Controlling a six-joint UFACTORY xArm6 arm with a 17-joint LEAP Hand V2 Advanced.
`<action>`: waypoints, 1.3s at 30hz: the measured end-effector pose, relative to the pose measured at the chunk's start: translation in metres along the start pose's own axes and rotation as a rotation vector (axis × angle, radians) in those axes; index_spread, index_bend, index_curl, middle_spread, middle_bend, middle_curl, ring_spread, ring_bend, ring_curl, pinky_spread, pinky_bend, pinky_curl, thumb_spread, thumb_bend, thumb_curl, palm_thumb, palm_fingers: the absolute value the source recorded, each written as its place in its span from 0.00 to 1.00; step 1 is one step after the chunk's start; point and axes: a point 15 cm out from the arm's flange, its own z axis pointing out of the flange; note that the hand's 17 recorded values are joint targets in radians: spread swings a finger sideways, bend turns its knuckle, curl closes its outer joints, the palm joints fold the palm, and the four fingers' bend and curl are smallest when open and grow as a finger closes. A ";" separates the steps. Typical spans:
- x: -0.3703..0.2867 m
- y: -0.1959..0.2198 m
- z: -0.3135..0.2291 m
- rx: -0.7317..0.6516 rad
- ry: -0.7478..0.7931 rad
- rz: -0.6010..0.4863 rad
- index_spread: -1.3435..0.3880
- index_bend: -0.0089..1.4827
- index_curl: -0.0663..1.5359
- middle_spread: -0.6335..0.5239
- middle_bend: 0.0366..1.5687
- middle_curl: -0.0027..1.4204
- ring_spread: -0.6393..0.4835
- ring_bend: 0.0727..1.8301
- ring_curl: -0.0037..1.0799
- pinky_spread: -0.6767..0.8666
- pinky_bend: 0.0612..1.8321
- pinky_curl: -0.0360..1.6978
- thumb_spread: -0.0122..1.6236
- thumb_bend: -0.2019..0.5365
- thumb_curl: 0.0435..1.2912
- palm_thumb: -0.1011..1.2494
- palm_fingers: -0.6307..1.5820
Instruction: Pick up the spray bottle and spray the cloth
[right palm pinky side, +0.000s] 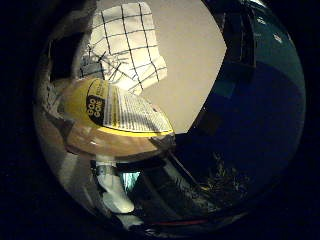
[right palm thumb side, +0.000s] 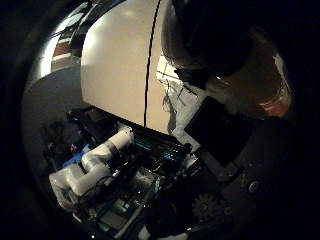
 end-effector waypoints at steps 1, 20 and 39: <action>0.000 0.000 -0.002 0.004 0.000 0.000 0.66 0.83 0.56 0.42 0.85 0.61 0.35 0.70 0.81 0.30 0.57 0.74 0.59 0.25 0.40 0.78 0.78; -0.016 -0.004 -0.046 0.127 -0.087 0.003 0.66 0.82 0.56 0.42 0.85 0.61 0.35 0.70 0.82 0.30 0.57 0.74 0.60 0.25 0.40 0.78 0.78; -0.104 -0.047 -0.143 0.469 -0.552 0.001 0.66 0.82 0.56 0.42 0.85 0.61 0.35 0.70 0.82 0.30 0.57 0.74 0.58 0.25 0.41 0.79 0.78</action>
